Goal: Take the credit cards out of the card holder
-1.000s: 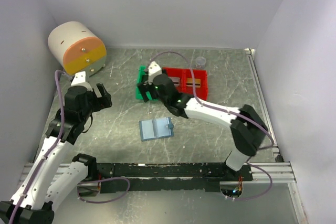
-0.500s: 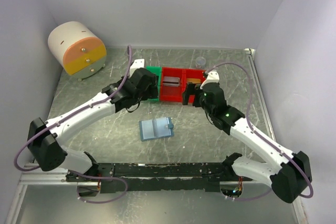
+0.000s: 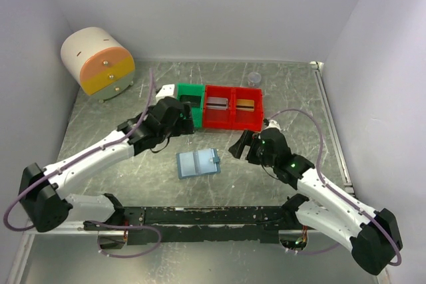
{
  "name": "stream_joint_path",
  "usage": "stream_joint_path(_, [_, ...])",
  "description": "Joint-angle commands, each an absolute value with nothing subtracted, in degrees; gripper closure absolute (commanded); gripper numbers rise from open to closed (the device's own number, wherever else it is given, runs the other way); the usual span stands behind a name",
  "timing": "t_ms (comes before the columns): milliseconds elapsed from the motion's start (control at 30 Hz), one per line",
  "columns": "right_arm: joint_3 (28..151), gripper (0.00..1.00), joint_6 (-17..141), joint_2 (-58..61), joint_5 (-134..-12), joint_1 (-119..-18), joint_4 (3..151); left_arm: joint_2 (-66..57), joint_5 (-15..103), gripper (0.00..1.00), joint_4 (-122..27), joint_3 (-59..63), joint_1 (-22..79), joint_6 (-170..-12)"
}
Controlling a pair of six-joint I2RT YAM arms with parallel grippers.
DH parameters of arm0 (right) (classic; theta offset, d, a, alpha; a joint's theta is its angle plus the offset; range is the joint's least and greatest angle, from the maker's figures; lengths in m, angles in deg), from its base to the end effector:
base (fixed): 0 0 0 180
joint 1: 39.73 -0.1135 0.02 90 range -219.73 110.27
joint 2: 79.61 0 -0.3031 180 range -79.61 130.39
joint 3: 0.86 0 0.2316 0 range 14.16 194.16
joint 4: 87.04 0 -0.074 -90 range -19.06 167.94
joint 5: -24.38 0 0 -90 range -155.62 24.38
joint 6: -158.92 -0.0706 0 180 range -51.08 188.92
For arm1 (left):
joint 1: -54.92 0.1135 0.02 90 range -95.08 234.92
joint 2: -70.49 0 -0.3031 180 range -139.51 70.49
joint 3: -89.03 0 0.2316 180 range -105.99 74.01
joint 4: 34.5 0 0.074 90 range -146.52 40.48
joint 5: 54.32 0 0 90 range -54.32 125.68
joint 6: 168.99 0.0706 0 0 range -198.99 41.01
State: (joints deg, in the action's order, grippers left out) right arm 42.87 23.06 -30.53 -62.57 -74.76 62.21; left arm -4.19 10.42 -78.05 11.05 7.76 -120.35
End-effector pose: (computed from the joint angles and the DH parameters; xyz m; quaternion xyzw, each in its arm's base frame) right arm 0.1404 0.0938 0.2358 0.0961 0.8860 0.2758 0.3602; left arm 0.2100 -0.1821 0.3301 -0.0471 0.8888 -0.1444 0.4324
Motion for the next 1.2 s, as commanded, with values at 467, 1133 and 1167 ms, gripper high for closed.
stream_joint_path(467, [58.9,0.25,14.8,-6.7,-47.2,-99.9,62.6,14.5,22.4,0.01,-82.3,21.2,34.9,-109.4])
stream_joint_path(1133, [76.1,0.28,19.4,16.1,-42.3,-106.5,57.8,21.6,15.8,0.01,-81.9,25.9,44.6,-104.0])
stream_joint_path(1167, [76.7,0.30,19.8,16.8,-42.1,-106.4,57.7,22.1,15.3,0.01,-81.9,26.0,44.6,-104.0])
